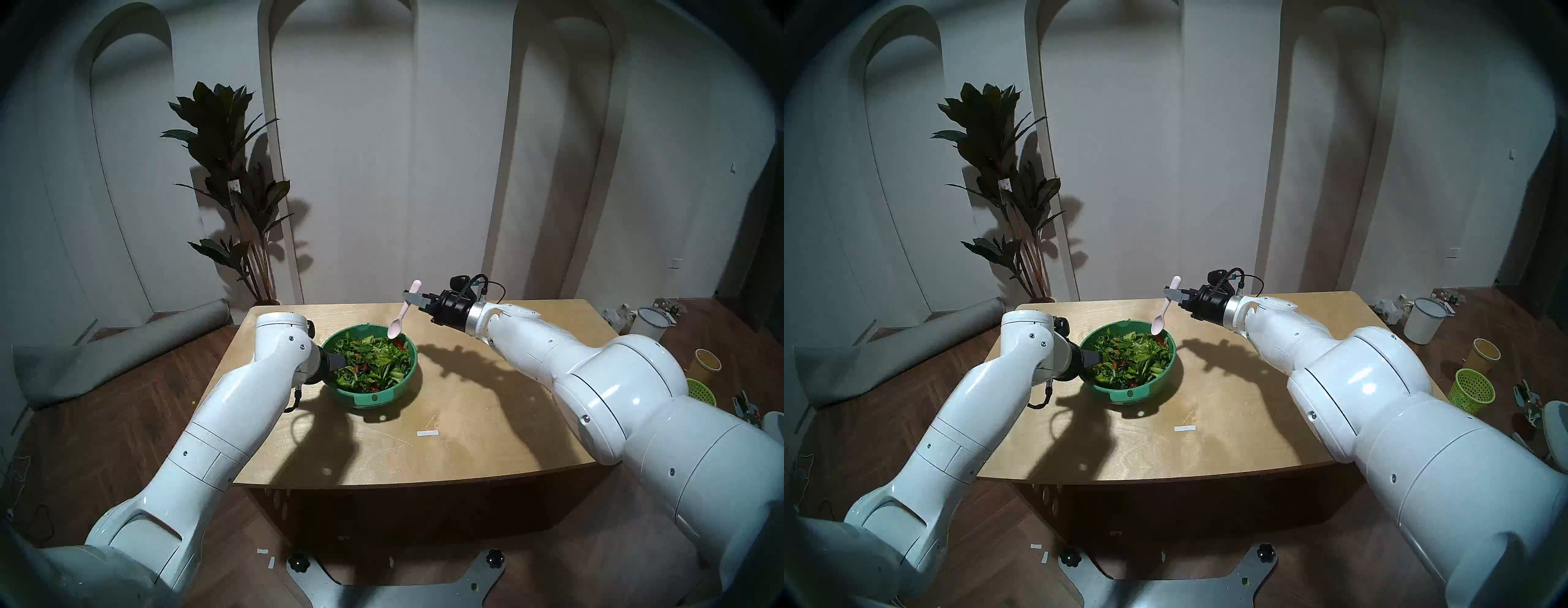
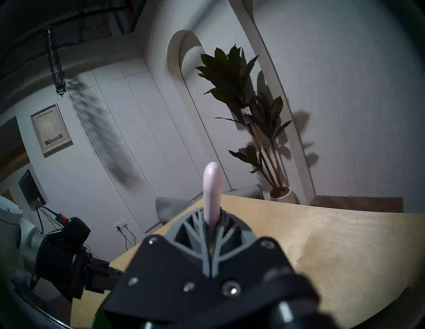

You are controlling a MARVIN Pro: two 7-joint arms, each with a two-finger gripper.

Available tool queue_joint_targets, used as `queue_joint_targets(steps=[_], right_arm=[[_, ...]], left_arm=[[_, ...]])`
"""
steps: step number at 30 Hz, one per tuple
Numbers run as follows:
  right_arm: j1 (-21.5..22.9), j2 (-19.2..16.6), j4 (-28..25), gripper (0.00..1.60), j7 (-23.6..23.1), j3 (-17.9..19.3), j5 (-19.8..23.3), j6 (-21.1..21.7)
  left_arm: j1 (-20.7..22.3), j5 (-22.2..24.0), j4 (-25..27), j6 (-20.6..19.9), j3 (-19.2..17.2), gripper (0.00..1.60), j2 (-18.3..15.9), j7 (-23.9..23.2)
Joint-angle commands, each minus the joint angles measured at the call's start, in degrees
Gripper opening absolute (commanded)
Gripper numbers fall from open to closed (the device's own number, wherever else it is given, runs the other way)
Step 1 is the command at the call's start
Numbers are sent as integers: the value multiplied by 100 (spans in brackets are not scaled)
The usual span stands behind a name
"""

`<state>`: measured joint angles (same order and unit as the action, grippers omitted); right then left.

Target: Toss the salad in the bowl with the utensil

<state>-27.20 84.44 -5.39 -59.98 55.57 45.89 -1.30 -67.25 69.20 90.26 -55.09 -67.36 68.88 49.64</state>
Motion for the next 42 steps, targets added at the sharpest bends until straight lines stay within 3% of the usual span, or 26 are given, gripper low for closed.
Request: queue_joint_targets(steps=[1, 11, 25, 33, 42], right_arm=[[65, 1, -134, 0, 155, -161, -180, -206], [-92, 186, -130, 0, 413, -462, -513, -364], [-53, 432, -186, 0, 318, -636, -700, -108], [-97, 604, -134, 0, 106, -444, -518, 377], [-398, 848, -56, 0, -215, 111, -11, 1027]], left_arm=[[82, -27, 71, 9, 17, 0, -8, 210], [75, -54, 63, 9, 17, 0, -12, 157], [72, -93, 66, 9, 14, 0, 1, 164], [76, -93, 74, 9, 5, 0, 21, 227], [80, -29, 90, 9, -12, 0, 61, 409]])
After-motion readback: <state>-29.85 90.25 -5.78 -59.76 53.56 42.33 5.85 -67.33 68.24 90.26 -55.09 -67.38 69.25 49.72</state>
